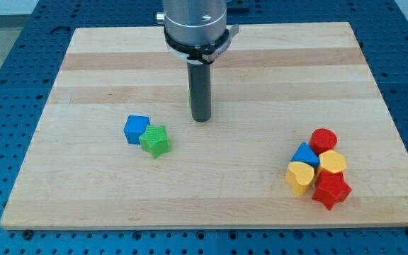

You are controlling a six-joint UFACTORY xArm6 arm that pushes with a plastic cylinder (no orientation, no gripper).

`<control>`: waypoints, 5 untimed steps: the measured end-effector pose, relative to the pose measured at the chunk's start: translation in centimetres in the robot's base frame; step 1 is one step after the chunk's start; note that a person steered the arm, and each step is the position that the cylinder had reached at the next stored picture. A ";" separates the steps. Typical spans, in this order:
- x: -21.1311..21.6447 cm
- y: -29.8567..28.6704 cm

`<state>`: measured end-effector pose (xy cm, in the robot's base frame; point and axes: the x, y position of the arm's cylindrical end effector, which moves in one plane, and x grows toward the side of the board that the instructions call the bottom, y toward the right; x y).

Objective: Push the green circle to the right of the board

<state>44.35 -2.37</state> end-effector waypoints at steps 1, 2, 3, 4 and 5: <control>0.2 -4.1; 0.0 -9.1; -2.3 -10.7; -5.2 -8.3; -5.5 -2.2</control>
<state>38.90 -4.53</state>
